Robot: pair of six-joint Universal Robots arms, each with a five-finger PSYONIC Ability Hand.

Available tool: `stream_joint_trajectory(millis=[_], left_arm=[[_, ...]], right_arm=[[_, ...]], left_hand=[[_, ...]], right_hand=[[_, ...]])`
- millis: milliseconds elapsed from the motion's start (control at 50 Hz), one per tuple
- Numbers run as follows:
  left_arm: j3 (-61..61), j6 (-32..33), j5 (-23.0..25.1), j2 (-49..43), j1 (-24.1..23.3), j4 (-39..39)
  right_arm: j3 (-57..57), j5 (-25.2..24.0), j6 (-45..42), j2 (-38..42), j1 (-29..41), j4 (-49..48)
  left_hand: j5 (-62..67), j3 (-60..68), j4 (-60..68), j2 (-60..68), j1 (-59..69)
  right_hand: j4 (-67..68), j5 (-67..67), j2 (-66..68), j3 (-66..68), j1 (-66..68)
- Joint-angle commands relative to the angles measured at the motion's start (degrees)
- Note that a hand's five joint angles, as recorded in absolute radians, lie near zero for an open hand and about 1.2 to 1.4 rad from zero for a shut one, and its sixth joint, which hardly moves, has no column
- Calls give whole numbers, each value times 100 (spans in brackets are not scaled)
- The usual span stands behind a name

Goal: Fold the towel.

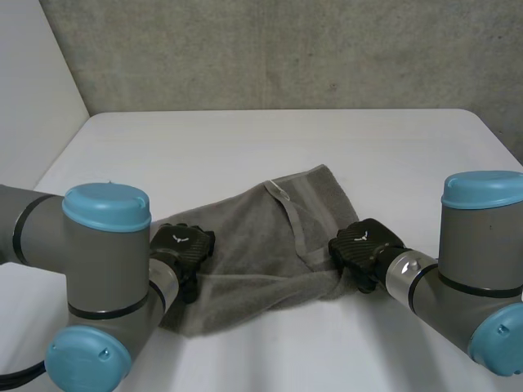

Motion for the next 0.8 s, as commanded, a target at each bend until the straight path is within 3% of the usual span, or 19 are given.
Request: stream_joint_trajectory(millis=[20, 220, 380, 420, 600, 760, 800], left_arm=[[-62, 4, 15, -79, -10, -26], [-124, -40, 15, 17, -19, -167], [-159, -5, -12, 35, -54, -202], [-159, 4, -3, -9, -54, -202], [34, 21, 23, 141, -54, -149], [1335, 30, 59, 852, -37, -53], [2236, 21, 67, 826, -10, 314]], right_arm=[[3, 0, -9, 8, 0, 0], [-6, 9, -105, 43, 0, 0], [-32, 0, -149, 43, 0, 0], [-41, 0, -149, 43, 0, 0], [-242, 44, -106, -105, -53, 35], [-876, 53, 70, -836, -44, -132], [-1140, 70, 185, -915, -44, -430]], left_hand=[[611, 600, 595, 597, 599], [964, 954, 949, 950, 952], [3824, 3813, 3808, 3810, 3812], [5162, 5151, 5146, 5148, 5149], [5168, 5157, 5152, 5154, 5155], [5168, 5157, 5152, 5154, 5155], [5168, 5157, 5152, 5154, 5155]], right_hand=[[1024, 1061, 1048, 1038, 42], [1024, 1061, 1048, 1038, 42], [1024, 1061, 1048, 1038, 42], [1024, 1061, 1048, 1038, 42], [1024, 1061, 1048, 1038, 42], [1024, 1061, 1048, 1038, 42], [1024, 1061, 1048, 1038, 42]])
